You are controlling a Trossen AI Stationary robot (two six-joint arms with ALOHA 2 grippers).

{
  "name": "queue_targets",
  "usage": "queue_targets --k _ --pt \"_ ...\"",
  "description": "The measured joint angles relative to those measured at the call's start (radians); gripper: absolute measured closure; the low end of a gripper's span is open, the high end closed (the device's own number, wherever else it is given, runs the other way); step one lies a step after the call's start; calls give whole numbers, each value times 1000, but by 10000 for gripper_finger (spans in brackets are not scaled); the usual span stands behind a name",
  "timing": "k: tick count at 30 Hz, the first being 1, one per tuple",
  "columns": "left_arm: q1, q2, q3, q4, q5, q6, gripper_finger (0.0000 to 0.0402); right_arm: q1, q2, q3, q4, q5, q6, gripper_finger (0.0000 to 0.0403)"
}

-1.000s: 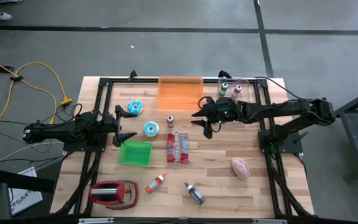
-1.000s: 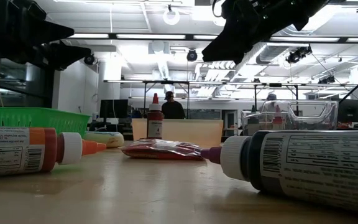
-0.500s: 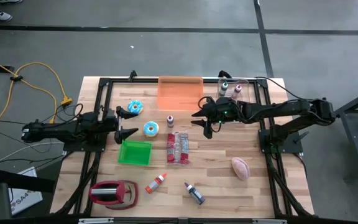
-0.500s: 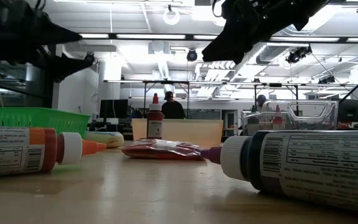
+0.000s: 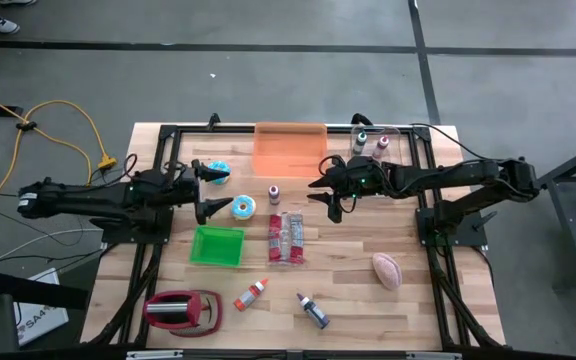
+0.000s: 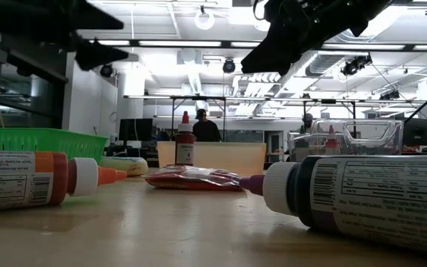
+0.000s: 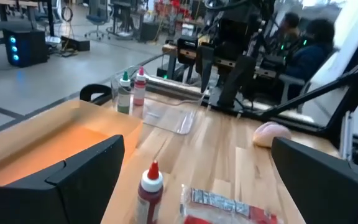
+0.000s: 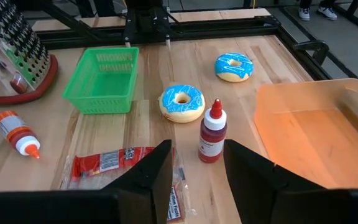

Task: Pick & Place Food Item
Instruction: Put the red food coloring bottle into the transparent bin

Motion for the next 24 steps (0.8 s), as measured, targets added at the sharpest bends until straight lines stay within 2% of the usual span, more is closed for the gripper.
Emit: queue_targets --k 7,14,24 --pt "19 235 169 -5 -17 38 3 0 0 0 0 0 0 270" --pt "116 359 284 -9 -6 39 3 0 0 0 0 0 0 270" --pt "299 468 344 -32 189 25 3 0 0 0 -23 0 0 270"
